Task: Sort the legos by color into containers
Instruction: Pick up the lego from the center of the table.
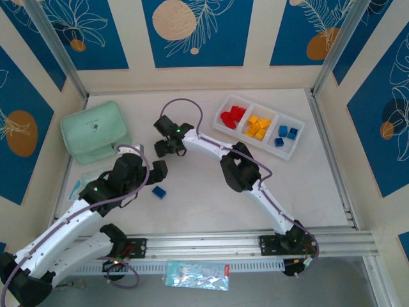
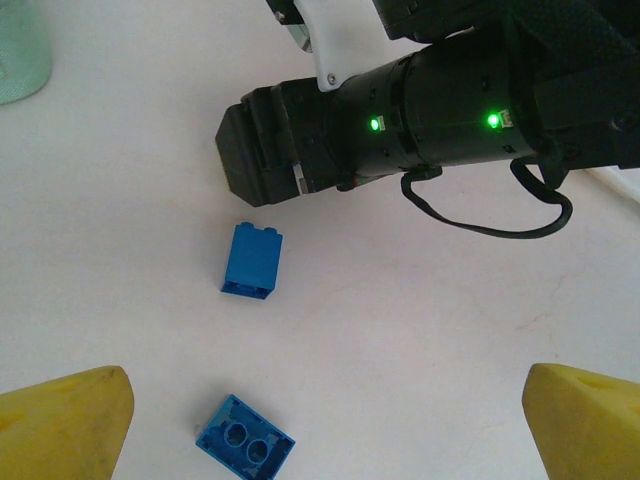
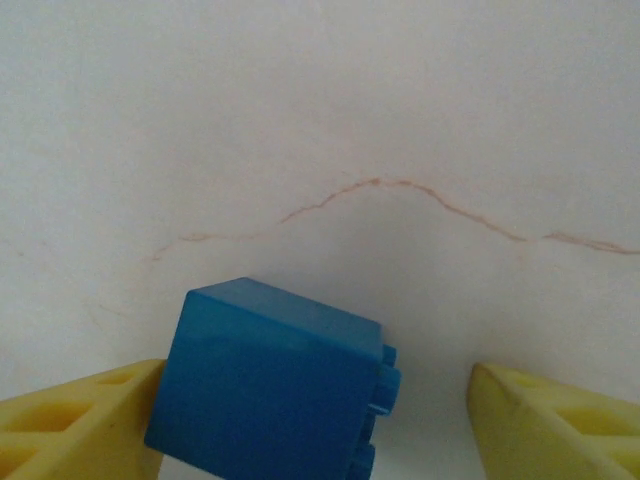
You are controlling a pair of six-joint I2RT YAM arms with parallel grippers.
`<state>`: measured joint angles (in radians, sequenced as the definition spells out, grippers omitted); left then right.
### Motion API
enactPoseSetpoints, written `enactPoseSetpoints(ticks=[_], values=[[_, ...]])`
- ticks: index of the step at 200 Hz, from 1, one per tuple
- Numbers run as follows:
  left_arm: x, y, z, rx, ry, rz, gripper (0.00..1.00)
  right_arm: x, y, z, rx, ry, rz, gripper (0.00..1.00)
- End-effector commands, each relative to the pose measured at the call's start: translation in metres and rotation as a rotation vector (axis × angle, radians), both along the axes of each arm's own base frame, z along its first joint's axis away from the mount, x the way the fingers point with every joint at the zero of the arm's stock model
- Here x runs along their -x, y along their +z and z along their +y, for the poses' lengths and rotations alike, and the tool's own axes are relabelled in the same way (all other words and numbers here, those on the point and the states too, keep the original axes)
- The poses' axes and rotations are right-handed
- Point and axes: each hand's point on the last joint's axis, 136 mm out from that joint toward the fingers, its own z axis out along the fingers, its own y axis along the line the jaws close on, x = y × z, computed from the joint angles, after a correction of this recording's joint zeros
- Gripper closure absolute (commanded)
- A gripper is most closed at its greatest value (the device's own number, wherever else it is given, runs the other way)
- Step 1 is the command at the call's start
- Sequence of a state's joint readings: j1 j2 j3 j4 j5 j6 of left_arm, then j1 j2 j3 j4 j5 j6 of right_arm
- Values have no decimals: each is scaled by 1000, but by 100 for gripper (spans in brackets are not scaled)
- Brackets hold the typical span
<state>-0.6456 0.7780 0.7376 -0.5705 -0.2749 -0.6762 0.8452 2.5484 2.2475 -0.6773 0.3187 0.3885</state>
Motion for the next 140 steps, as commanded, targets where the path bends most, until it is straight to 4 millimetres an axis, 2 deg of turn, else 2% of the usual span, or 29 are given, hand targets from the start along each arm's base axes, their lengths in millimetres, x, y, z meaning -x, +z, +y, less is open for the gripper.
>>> enactPoseSetpoints(ticks=[1,92,112,140], values=[[0,-3,7,-6,31,10,1,-4,-1,-7,50,-16,-22,28],[0,-1,3,12,21,13,1,-12,1,-4,65,15,-74,52],[-1,0,3,12,22,11,1,-12,8,-4,66,19,-83,56],[-1,3,2,22,17,7,1,-10,31,-7,48,26,-102,60]])
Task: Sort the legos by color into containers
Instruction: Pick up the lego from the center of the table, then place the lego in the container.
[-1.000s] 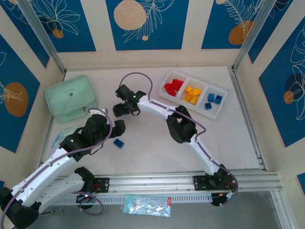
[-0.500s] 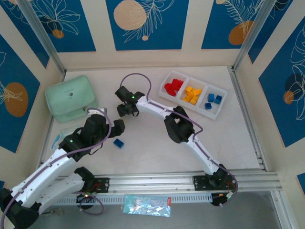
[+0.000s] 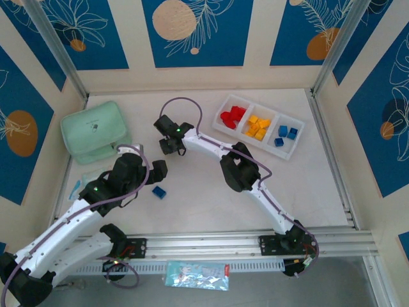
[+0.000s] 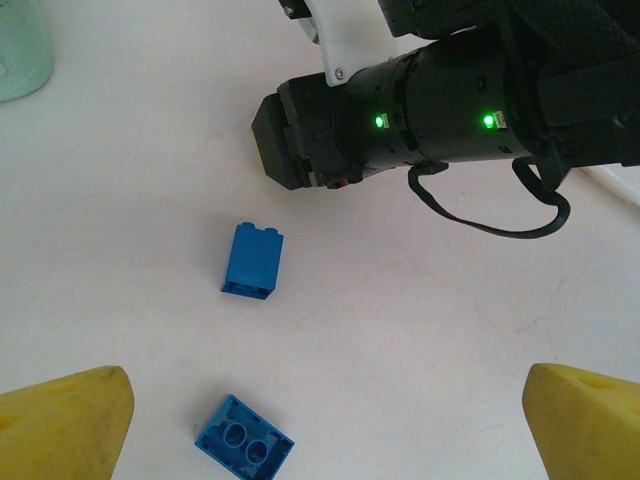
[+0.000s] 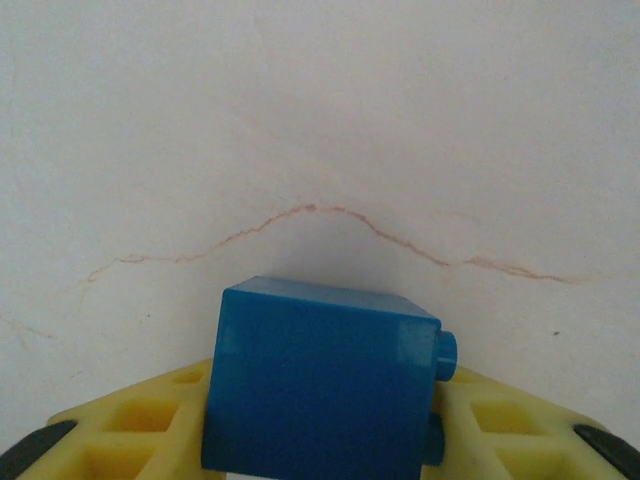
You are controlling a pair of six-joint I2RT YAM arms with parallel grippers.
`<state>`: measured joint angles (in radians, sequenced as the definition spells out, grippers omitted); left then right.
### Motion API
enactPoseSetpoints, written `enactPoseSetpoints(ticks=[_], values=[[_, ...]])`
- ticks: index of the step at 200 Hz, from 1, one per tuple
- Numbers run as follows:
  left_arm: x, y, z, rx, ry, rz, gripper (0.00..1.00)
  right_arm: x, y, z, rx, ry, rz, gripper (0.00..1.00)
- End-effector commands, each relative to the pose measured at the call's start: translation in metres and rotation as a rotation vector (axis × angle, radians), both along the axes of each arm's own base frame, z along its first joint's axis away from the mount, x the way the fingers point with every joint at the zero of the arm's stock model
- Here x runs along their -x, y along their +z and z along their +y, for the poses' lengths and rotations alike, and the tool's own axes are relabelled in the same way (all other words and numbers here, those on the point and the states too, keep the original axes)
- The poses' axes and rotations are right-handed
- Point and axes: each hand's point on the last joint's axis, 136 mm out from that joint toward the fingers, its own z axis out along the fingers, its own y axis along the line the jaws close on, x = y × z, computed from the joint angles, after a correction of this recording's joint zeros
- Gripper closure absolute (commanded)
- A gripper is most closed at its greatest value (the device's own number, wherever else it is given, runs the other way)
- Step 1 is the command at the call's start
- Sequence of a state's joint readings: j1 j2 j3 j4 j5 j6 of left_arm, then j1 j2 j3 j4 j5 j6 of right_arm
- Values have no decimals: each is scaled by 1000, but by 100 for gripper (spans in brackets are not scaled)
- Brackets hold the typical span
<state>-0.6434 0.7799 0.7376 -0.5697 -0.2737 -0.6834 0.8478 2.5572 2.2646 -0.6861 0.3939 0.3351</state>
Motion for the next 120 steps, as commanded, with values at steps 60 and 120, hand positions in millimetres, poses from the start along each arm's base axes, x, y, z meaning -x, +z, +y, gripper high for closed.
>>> enactPoseSetpoints(ticks=[60,120], values=[[-7,12,-17,62,-46,5,1,14,90,-44,-88,-38,-75,61],[-18,10,-70,172,-205,51,1,31,112,-167,-118,-277,-41,61]])
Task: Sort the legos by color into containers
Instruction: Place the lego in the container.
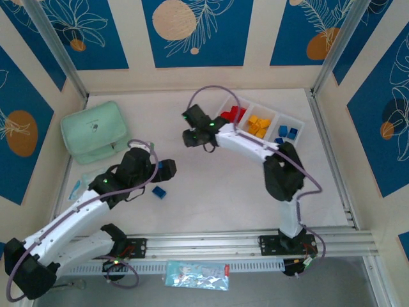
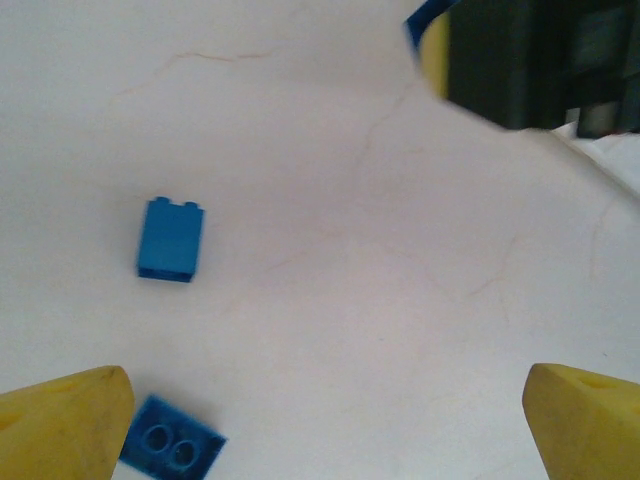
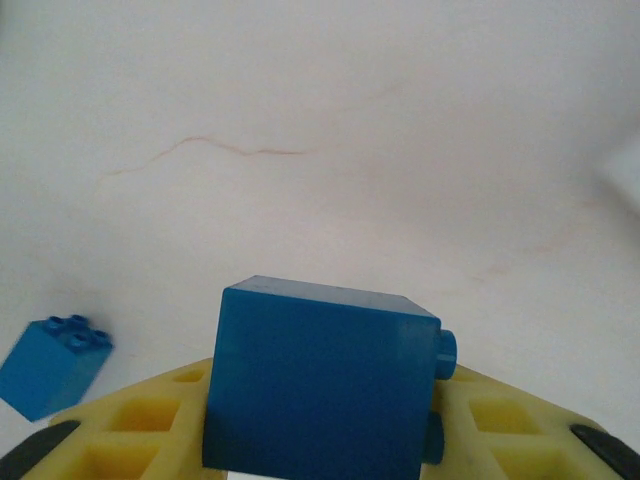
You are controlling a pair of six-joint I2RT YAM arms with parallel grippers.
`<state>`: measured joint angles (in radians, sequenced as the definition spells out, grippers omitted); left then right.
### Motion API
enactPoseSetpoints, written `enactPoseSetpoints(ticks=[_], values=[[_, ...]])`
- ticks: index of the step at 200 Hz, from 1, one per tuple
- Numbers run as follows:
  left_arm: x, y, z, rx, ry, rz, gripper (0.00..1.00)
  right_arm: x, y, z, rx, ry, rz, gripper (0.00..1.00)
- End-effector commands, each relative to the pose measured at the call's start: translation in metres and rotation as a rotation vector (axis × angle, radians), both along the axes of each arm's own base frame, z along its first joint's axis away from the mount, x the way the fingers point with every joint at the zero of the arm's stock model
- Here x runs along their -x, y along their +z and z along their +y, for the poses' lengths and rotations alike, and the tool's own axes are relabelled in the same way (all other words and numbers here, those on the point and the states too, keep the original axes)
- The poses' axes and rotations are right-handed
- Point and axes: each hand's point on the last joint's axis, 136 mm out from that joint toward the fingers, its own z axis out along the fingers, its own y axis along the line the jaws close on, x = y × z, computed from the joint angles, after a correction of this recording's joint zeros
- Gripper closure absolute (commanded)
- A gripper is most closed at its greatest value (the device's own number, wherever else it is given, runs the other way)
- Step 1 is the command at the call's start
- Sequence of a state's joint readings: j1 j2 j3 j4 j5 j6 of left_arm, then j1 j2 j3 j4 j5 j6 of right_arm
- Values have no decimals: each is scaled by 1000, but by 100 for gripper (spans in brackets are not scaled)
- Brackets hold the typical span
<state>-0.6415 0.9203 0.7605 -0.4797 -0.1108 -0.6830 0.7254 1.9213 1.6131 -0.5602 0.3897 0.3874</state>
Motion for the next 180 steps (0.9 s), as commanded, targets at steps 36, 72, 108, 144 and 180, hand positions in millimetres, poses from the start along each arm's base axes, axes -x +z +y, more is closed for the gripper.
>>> enactPoseSetpoints(ticks=[36,72,108,144,180], values=[[-18,20,-63,130,-158,-28,1,7,-3,-125,-24,-292,56,60],[-21,24,-103,166,-250,-42,1,9,-9,-211,-49,-516,112,60],[-24,19,-137,185,-325,-27,1,-2,-13,-282,-40,-680,102,60],[-25,19,-159,201,-380,-24,1,-20,-24,-336,-58,-814,114,60],[-28,21,-166,200,-396,-25,1,-48,-33,-356,-59,-849,142,60]])
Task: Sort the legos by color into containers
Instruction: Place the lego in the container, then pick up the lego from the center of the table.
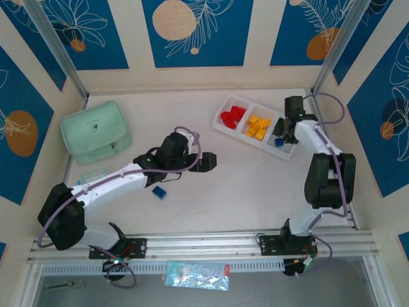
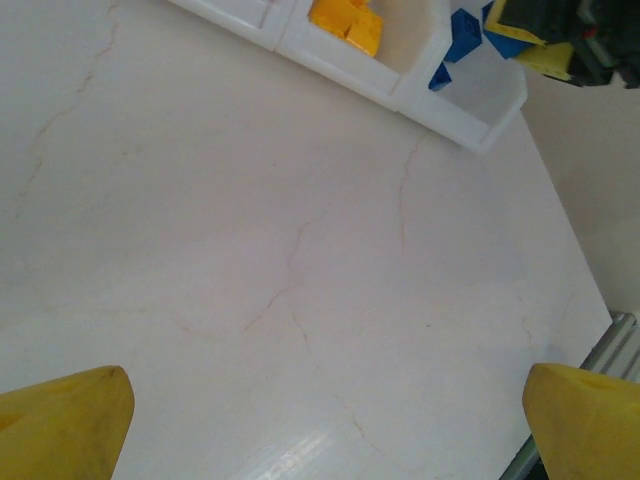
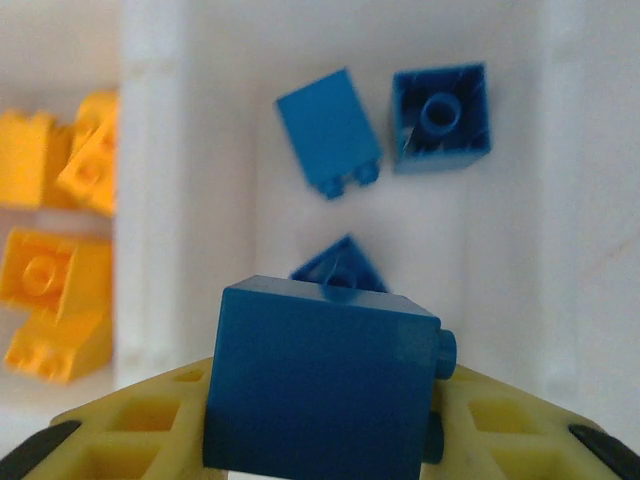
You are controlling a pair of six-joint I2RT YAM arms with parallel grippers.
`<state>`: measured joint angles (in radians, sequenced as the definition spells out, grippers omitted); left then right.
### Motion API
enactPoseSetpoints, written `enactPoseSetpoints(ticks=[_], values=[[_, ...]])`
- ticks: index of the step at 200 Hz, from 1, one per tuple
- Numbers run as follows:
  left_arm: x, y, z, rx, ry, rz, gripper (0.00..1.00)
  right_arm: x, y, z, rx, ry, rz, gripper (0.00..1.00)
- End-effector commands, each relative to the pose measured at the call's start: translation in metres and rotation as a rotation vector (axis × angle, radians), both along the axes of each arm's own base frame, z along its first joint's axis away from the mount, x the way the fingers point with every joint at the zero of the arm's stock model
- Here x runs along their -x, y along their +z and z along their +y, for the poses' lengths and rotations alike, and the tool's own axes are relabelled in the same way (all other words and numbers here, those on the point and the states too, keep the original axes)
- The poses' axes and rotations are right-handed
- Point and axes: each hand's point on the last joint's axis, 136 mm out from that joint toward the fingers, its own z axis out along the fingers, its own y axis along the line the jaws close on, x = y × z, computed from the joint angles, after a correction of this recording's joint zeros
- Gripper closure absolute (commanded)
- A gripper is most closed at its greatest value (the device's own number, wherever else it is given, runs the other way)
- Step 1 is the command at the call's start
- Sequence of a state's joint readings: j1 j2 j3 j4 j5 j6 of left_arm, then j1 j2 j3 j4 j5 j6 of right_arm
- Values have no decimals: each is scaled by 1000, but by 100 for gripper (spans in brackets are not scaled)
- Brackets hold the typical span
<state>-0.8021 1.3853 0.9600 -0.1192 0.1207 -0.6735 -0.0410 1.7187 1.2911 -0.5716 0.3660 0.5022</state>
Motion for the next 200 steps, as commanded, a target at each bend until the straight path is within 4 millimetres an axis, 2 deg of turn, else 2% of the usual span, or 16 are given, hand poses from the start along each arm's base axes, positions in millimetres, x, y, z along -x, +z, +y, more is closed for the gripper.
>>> enactPoseSetpoints(ticks=[1,30,50,73,105,160,200], values=[[-2,19,-14,41,-46,-41,1,-20,0,-3,-18,-1,-6,60],[-4,22,-11,25,-38,-55,1,-33,-6,-11,-27,-16,11,52],[-4,21,-10,17,-35,-59,1,-35,-6,-11,-23,-16,19,47],[-4,21,-9,10,-36,-62,1,-33,-1,-4,-14,0,8,39],[-4,26,-6,4,-31,-76,1,-27,10,17,-14,44,-11,36],[-3,26,18,-41,28,-106,1,1,28,90,24,217,-35,31],[1,21,45,-84,90,-107,1,27,31,159,18,390,-36,28]])
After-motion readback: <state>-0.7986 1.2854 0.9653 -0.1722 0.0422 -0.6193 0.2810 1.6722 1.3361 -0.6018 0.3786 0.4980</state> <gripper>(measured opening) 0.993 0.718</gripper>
